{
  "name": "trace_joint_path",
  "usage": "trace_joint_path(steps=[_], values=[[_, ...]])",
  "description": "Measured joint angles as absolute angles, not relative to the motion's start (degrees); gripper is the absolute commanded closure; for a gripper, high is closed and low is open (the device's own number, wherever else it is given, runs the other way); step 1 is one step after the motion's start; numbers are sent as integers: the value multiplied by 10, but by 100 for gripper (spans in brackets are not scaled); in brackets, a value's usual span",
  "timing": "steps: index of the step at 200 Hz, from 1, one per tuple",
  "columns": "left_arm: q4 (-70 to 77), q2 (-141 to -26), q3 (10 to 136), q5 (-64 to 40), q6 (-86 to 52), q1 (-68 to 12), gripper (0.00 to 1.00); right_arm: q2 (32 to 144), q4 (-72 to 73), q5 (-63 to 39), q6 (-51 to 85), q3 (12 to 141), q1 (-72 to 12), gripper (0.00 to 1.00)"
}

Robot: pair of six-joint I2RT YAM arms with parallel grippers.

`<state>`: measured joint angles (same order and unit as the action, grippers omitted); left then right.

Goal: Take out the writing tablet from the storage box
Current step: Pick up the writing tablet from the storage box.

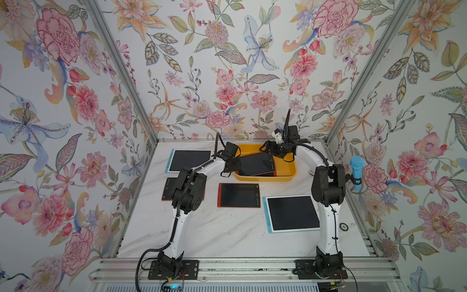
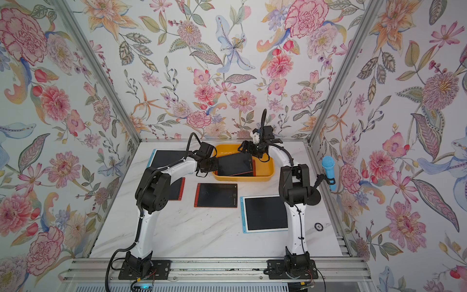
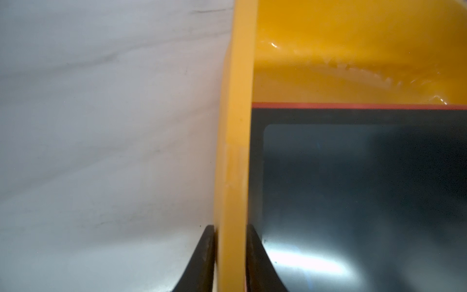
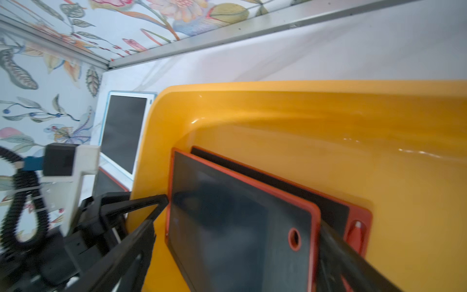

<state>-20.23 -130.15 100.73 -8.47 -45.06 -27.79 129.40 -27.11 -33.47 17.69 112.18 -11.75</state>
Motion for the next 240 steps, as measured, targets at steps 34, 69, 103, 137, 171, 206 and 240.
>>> trace_joint_path(steps=[34, 69, 103, 137, 171, 206, 240], values=[[-202, -1301, 1007, -86, -451, -279, 77, 1255, -262, -372, 181, 1067, -127, 8], [-203, -1301, 1007, -86, -451, -279, 77, 1233, -258, -386, 184, 1011, -128, 8], [-203, -1300, 1007, -86, -451, -279, 77, 1209, -258, -386, 185, 979, -122, 10], [-203, -1295, 1006, -86, -451, -280, 77, 1171, -256, -386, 190, 954, -115, 23], [-203, -1290, 1006, -86, -455, -281, 79, 1153, -240, -391, 202, 941, -107, 40], [-202, -1282, 999, -86, -462, -281, 80, 1153, -236, -392, 208, 928, -107, 49], [-192, -1275, 984, -85, -474, -281, 82, 1153, -232, -392, 212, 914, -109, 61]])
